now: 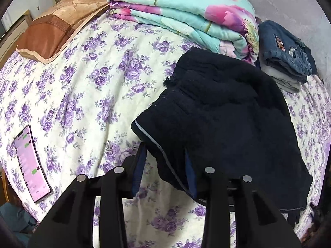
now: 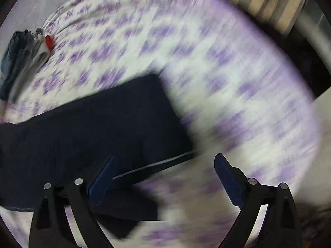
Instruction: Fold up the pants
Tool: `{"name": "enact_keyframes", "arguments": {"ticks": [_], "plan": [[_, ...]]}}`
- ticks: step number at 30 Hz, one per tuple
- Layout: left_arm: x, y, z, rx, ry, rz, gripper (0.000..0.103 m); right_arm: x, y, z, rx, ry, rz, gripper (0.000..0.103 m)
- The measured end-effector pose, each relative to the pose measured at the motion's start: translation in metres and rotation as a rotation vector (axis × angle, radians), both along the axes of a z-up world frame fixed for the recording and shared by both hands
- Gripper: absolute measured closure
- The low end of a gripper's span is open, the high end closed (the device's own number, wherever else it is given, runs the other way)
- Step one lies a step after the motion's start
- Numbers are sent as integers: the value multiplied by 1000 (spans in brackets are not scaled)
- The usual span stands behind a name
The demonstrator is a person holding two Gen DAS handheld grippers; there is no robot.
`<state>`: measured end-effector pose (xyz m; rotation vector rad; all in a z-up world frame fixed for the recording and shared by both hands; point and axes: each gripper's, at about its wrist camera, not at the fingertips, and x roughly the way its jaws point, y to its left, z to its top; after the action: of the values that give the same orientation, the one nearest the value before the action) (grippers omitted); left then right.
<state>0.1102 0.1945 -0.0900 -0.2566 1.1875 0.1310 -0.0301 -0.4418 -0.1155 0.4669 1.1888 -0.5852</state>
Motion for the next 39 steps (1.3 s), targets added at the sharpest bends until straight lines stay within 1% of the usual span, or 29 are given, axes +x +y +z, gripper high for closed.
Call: {"name": "enact_keyframes", "arguments": {"ticks": [1, 2, 3, 4, 5, 6, 8, 10, 11, 13, 14, 16, 17, 18, 19, 20, 21, 22, 23, 24, 25, 26, 27, 31, 32, 34, 35, 37, 39], "plan": [[1, 0, -1, -2, -2, 4, 69, 5, 0, -17, 91, -20, -23, 8], [1, 1, -1, -7, -5, 9, 69, 8, 3, -26, 143, -38, -51, 10], [2, 2, -1, -16, -9, 19, 69, 9, 1, -37, 198, -80, -91, 20], [4, 3, -3, -23, -13, 27, 69, 11, 0, -41, 231, -122, -121, 34], [4, 3, -3, -27, -16, 32, 69, 12, -2, -43, 243, -152, -147, 81], [5, 3, -3, -23, -17, 31, 68, 16, -6, -45, 269, -156, -152, 88], [4, 2, -1, -4, -19, 22, 69, 16, -3, -28, 304, -221, -135, 90], [2, 0, 8, 37, -38, 14, 70, 12, 5, 0, 264, -246, -67, 90], [-1, -3, 14, 67, -51, 8, 70, 7, 10, 13, 260, -246, -39, 90], [-6, -7, 26, 135, -82, -7, 71, -12, 22, 32, 273, -197, 21, 90], [-8, -7, 32, 175, -101, -6, 76, -19, 24, 36, 289, -178, 39, 90], [-11, -3, 43, 261, -140, 17, 77, -37, 35, 39, 330, -122, 104, 81], [-10, 1, 46, 301, -149, 25, 71, -43, 41, 32, 339, -69, 132, 61], [-7, 3, 46, 311, -135, 25, 66, -48, 45, 18, 318, 34, 156, 47], [-3, 6, 43, 304, -112, 26, 60, -51, 46, 8, 283, 104, 160, 46], [0, 8, 40, 278, -103, 21, 60, -54, 43, 1, 230, 150, 134, 40], [0, 7, 39, 259, -103, 9, 60, -56, 37, 2, 160, 162, 85, 39], [2, 1, 38, 244, -106, -15, 57, -56, 32, 7, 85, 156, 39, 39], [3, -6, 36, 235, -103, -41, 46, -54, 27, 15, 3, 139, -3, 37], [4, -13, 33, 224, -97, -66, 40, -48, 24, 28, -92, 87, -37, 30], [4, -20, 29, 207, -91, -88, 36, -41, 26, 38, -145, 19, -46, 27], [4, -28, 24, 192, -86, -109, 36, -32, 30, 45, -170, -42, -33, 26], [6, -40, 18, 178, -78, -145, 36, -12, 40, 48, -148, -99, 43, 26], [4, -74, -3, 167, -64, -219, 36, 69, 97, 42, -57, -224, 361, 28], [3, -78, -8, 157, -60, -229, 36, 92, 113, 36, -17, -236, 439, 37], [5, -86, -16, 140, -26, -232, 36, 135, 136, 11, 42, -166, 515, 67], [4, -89, -19, 139, -3, -225, 36, 152, 142, -3, 57, -90, 517, 92], [0, -90, -19, 119, 0, -228, 36, 159, 144, -22, 149, 1, 481, 94], [-5, -89, -17, 113, -16, -232, 35, 144, 156, -22, 218, 20, 496, 93]]}}
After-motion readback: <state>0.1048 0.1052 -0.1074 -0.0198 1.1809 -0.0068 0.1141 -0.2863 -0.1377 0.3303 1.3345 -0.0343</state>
